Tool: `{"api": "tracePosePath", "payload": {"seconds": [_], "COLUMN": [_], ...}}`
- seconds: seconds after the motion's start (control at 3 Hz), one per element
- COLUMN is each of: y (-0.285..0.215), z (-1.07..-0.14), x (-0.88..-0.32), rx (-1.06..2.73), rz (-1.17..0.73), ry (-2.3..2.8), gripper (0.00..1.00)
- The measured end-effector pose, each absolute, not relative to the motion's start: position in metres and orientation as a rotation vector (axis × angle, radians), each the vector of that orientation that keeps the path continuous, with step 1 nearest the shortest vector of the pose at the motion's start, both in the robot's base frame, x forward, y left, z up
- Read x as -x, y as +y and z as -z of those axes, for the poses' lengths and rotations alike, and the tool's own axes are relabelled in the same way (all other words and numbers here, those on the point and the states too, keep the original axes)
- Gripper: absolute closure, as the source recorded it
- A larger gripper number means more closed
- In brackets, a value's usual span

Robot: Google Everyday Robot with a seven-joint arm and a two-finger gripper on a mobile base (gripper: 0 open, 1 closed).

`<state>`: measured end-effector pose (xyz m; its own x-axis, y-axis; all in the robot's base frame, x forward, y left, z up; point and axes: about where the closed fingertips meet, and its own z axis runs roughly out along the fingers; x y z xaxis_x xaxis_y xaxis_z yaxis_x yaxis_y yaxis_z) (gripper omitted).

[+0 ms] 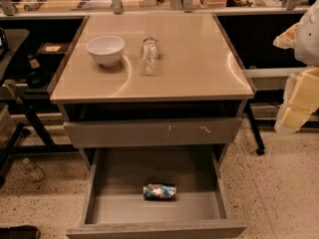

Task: Pick redbull can from middle drawer and place on counter

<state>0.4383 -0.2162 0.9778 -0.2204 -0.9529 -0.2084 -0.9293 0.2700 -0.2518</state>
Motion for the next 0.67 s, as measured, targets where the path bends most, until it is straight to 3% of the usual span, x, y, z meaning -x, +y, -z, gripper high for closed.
{"api": "tracePosePath", "payload": {"seconds": [0.67], "y": [-0.205], "z": [-0.958], "x": [-0.437], "rx": [1.678], "rz": [0.142], "ry": [2.216], "gripper": [0.00]}}
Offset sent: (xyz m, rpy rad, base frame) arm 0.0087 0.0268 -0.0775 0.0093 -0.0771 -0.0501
